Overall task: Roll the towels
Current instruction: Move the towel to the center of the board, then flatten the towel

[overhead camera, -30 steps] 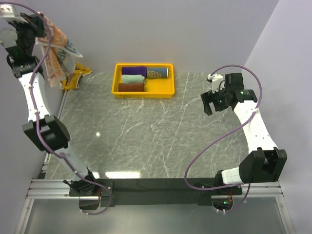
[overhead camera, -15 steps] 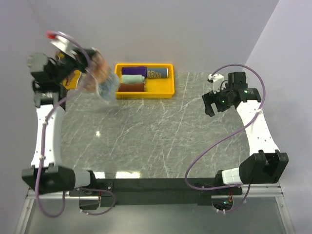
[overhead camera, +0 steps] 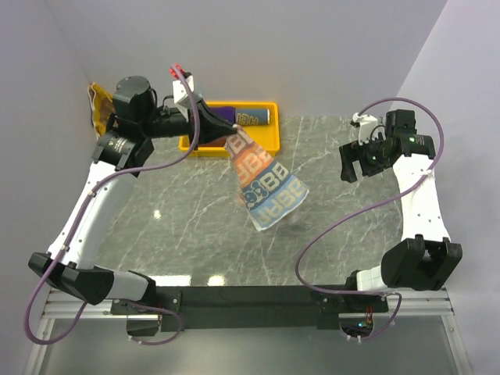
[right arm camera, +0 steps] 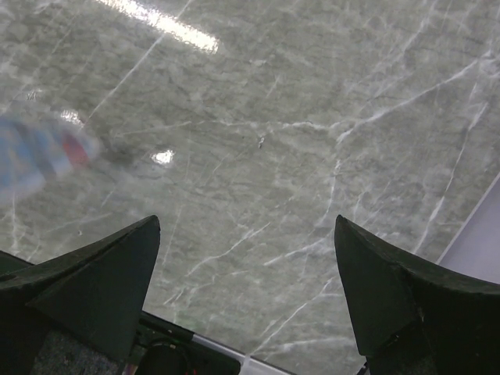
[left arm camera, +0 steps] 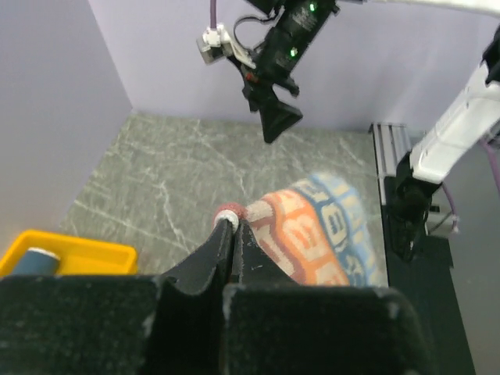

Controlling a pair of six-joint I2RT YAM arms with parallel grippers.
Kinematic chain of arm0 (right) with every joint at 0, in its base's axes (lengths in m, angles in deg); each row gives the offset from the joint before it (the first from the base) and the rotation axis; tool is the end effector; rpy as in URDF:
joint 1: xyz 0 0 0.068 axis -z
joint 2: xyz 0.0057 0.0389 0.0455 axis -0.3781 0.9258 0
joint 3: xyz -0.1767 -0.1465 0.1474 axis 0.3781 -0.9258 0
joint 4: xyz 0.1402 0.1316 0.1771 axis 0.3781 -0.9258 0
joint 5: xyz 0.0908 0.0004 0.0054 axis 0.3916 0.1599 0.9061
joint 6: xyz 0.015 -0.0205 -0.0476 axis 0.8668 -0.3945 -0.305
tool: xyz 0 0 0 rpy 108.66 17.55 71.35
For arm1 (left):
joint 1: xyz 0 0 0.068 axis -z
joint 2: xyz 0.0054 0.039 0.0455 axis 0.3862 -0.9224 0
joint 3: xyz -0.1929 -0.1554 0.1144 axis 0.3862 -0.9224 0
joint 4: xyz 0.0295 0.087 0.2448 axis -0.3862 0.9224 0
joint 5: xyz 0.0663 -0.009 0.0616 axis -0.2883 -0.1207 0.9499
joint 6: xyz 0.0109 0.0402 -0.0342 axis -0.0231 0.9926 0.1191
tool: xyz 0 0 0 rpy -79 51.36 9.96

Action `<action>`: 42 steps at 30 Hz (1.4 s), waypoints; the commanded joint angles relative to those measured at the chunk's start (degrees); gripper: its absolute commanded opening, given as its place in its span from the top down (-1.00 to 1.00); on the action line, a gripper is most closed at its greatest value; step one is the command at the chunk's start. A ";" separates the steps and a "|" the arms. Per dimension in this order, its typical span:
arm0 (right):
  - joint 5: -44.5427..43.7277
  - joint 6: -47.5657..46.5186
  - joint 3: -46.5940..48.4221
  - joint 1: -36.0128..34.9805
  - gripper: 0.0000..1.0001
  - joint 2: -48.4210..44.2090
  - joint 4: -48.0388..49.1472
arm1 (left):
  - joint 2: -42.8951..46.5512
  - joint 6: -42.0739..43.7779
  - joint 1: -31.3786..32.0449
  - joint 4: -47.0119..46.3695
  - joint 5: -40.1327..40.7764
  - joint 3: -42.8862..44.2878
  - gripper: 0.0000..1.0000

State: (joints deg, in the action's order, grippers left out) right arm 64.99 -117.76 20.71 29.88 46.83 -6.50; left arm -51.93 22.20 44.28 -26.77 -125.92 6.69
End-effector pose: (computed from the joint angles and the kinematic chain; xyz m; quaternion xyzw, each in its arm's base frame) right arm 0.2735 -0.0239 0.3634 -0.2193 0.9197 0.0829 0.3148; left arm 0.2425 -0.1284 0.5002 0.4582 0.5397 -0.4498 0.5445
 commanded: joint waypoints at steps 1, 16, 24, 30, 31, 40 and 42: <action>1.64 -1.76 0.56 0.16 -0.96 -1.14 -1.35 | -0.53 13.90 -0.99 16.13 -4.00 4.05 0.99; 3.48 -2.21 -15.61 -9.49 -0.44 -3.08 4.18 | -12.19 57.80 -10.92 52.46 22.81 -25.58 0.99; 0.68 1.66 -20.63 -17.15 -0.65 3.07 13.14 | -21.79 54.82 -16.99 54.59 23.00 -21.88 0.99; -3.19 2.54 -21.51 -18.21 -0.68 9.22 17.19 | -25.93 46.21 -19.54 49.33 18.51 -17.58 0.99; -3.37 2.02 -21.42 -18.56 -0.64 10.97 17.11 | -26.63 45.16 -19.89 48.54 18.34 -16.61 0.99; -4.17 -3.61 -23.35 -23.48 -0.13 16.08 17.29 | -33.92 42.87 -21.12 46.95 17.37 -10.54 0.99; -3.55 -4.66 -24.23 -25.06 -0.11 15.38 16.75 | -34.63 42.16 -21.21 45.98 17.02 -10.72 0.99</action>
State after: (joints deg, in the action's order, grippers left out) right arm 60.92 -119.50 -2.73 7.01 63.09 10.26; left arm -85.70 66.44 23.21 20.50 -106.49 -5.55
